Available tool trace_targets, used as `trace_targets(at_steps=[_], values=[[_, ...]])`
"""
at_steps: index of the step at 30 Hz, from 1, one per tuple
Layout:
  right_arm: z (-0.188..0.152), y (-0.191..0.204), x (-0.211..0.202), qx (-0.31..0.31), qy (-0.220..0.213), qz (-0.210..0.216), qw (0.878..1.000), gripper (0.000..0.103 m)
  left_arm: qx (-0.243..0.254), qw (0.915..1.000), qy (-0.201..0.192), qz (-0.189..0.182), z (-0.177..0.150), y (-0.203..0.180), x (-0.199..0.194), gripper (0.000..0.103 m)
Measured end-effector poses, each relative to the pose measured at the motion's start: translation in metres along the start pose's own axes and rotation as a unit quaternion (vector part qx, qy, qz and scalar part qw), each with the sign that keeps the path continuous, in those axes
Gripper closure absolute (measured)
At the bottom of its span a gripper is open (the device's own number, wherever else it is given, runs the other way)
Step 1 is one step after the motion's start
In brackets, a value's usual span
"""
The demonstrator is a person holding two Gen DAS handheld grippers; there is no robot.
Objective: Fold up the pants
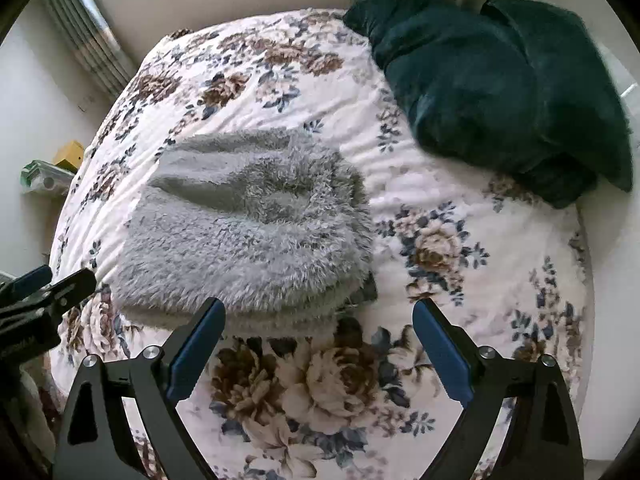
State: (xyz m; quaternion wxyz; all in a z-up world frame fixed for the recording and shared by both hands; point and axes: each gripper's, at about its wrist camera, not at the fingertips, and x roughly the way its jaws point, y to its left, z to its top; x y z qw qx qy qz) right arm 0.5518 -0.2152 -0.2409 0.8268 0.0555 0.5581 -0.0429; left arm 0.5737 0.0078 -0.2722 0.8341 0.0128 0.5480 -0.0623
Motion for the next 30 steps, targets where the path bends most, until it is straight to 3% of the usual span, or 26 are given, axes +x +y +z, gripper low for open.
trace_targets(at_steps=[5,14,23,30], values=[[-0.021,0.004,-0.047,-0.004,-0.033,-0.018,0.999,0.006,0.006,0.9995,-0.032,0.003,-0.018,-0.004,-0.047,0.005],[-0.091,0.016,-0.183,-0.001,-0.107,-0.035,0.994,0.006,0.011,0.9944,-0.105,-0.002,-0.078,-0.001,-0.156,0.005],[-0.199,0.037,-0.317,-0.001,-0.169,-0.045,0.985,0.006,0.019,0.9855,-0.168,-0.014,-0.163,0.010,-0.267,0.005],[-0.279,0.038,-0.416,0.011,-0.216,-0.042,0.975,0.006,0.026,0.9776,-0.209,0.000,-0.223,0.010,-0.340,0.005]])
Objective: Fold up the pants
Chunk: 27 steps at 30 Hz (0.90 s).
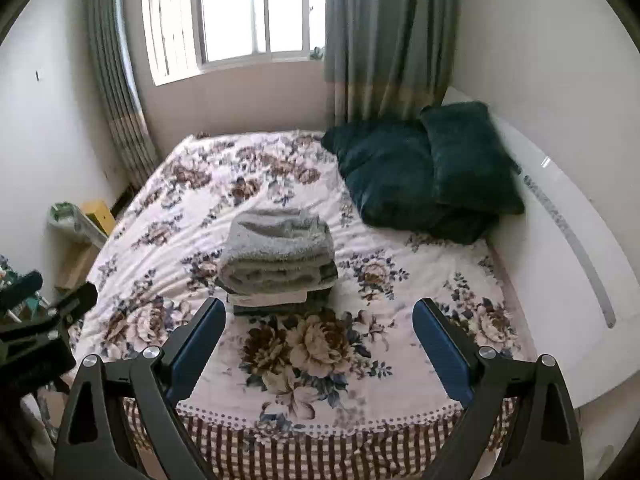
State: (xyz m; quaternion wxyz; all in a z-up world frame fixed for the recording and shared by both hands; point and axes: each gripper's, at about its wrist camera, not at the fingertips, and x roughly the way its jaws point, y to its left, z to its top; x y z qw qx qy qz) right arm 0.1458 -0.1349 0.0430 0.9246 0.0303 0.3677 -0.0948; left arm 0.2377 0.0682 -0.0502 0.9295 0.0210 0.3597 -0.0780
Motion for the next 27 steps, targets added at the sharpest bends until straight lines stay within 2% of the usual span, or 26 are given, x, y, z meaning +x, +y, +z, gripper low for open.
trace_targets(at_steps=[7,8,13,19,23,25,27], values=[[-0.026,-0.013,-0.095,-0.004,-0.037,0.013,0.999,0.006,-0.010,0.9993,-0.033,0.015,-0.022,-0.009,-0.075,0.005],[-0.029,-0.015,-0.103,-0.007,-0.036,0.016,0.999,0.006,-0.015,0.9992,-0.035,0.008,-0.025,-0.010,-0.084,0.005],[-0.043,-0.022,-0.130,-0.017,-0.023,0.040,0.999,0.006,-0.018,0.9986,-0.047,0.018,-0.034,-0.018,-0.105,0.005],[-0.048,-0.024,-0.138,-0.030,-0.018,0.050,0.998,0.006,-0.026,0.9981,-0.048,0.027,-0.035,-0.019,-0.104,0.005],[-0.039,-0.027,-0.130,-0.028,-0.028,0.041,0.998,0.006,-0.026,0.9977,-0.051,0.037,-0.037,-0.021,-0.103,0.004],[-0.033,-0.031,-0.123,-0.022,-0.035,0.037,0.998,0.003,-0.027,0.9978,-0.047,0.038,-0.035,-0.021,-0.095,0.000],[-0.025,-0.033,-0.113,-0.018,-0.038,0.032,0.999,0.002,-0.030,0.9981,-0.039,0.038,-0.032,-0.021,-0.084,0.000]])
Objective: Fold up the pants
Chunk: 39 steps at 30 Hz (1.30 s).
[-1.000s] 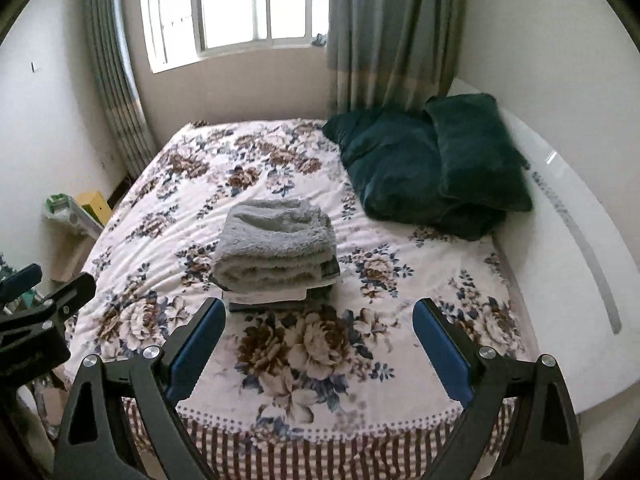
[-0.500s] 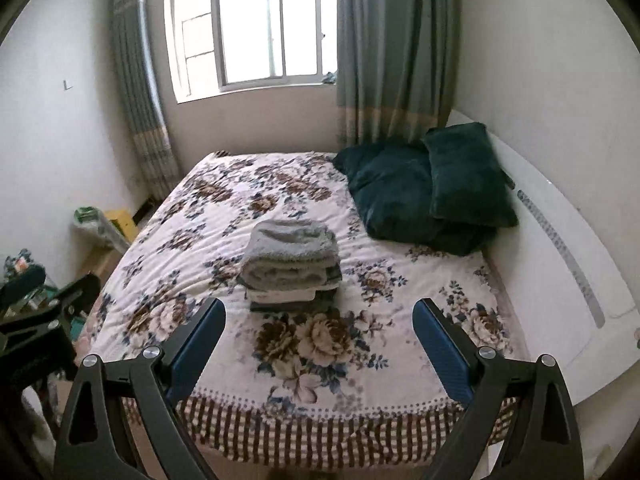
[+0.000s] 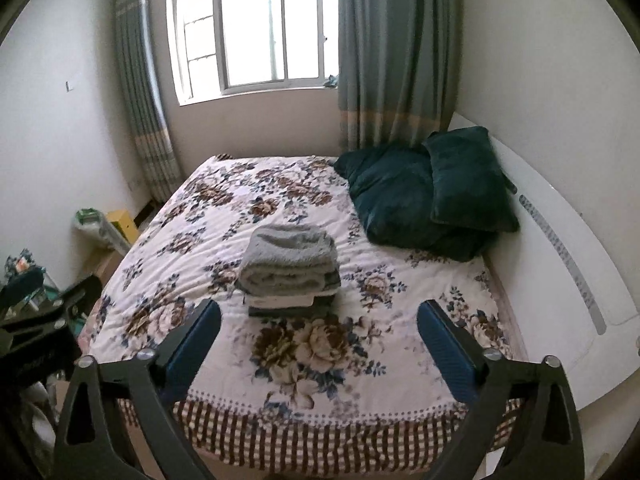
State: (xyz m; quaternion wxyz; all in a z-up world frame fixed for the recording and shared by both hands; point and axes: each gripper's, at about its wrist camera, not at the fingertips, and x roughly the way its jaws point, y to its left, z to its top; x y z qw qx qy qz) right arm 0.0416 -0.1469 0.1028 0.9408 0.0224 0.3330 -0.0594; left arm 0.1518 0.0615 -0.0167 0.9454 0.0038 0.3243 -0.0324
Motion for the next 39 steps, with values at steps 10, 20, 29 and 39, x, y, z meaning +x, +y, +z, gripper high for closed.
trace_targets(at_steps=[10,20,29,39], values=[[0.035,-0.003,0.074,-0.006,0.010,-0.022,1.000,0.002,0.000,0.9993,0.023,0.028,0.015,-0.008,0.057,0.000],[0.042,0.002,0.117,-0.016,0.028,-0.024,0.999,0.002,0.001,0.9984,0.041,0.039,0.019,-0.018,0.088,0.000],[0.040,0.000,0.126,-0.013,0.032,-0.017,0.999,0.002,0.000,0.9985,0.038,0.039,0.023,-0.020,0.089,0.000],[0.024,-0.004,0.129,-0.006,0.033,-0.017,0.999,0.001,0.004,0.9991,0.027,0.034,0.024,-0.025,0.085,0.000]])
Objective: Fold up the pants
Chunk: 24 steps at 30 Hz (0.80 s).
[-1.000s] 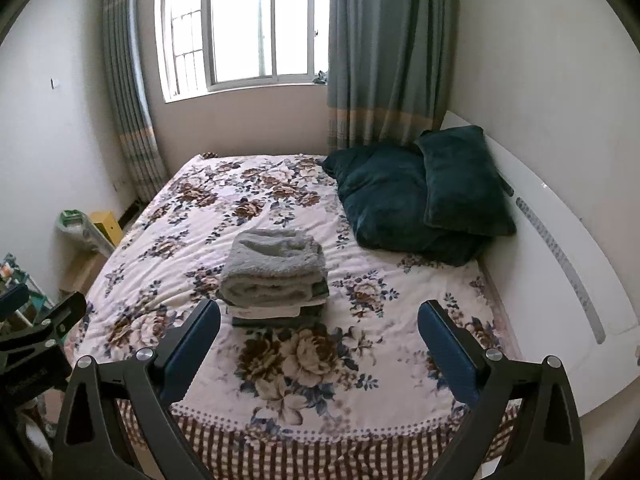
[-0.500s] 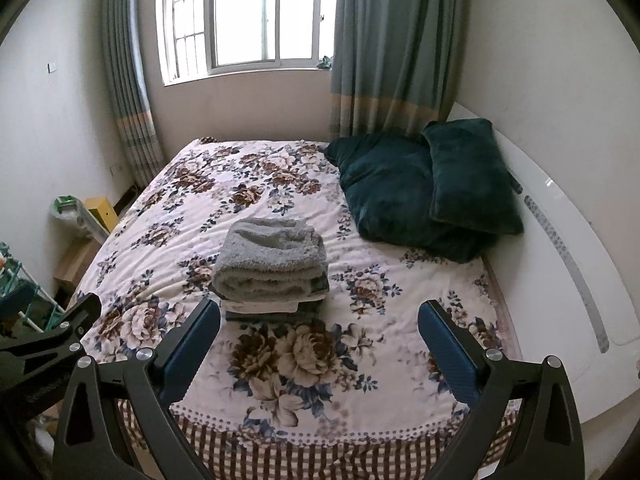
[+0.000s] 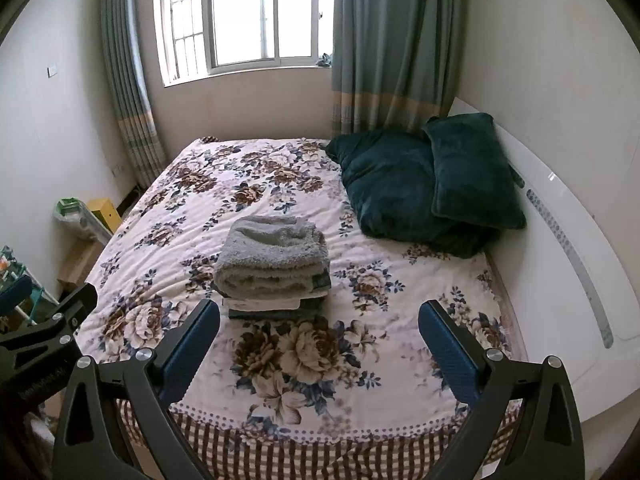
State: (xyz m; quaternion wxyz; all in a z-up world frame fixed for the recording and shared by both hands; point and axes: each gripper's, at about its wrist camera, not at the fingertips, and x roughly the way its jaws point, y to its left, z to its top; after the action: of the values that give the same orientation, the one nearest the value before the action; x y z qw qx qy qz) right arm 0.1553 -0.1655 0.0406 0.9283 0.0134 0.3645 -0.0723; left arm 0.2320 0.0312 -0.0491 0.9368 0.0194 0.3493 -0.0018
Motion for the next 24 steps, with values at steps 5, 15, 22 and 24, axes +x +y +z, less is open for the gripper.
trace_targets(at_steps=[5,15,22,24], values=[[0.0009,-0.0001,0.0001,0.000,0.000,0.001,1.000,0.001,0.002,1.0000,0.000,-0.001,0.0011,-0.0018,-0.0005,0.000],[-0.0010,0.0004,0.0009,-0.003,-0.001,-0.001,1.000,0.001,0.000,1.0000,0.001,-0.004,0.0032,-0.0032,-0.0037,0.000],[-0.0031,0.0005,0.0000,-0.001,0.000,0.000,1.000,0.001,-0.002,1.0000,0.000,-0.003,0.0054,-0.0036,-0.0057,0.000],[-0.0032,0.0006,0.0003,0.000,0.000,0.001,1.000,0.001,-0.001,1.0000,0.001,-0.004,0.0047,-0.0035,-0.0046,0.000]])
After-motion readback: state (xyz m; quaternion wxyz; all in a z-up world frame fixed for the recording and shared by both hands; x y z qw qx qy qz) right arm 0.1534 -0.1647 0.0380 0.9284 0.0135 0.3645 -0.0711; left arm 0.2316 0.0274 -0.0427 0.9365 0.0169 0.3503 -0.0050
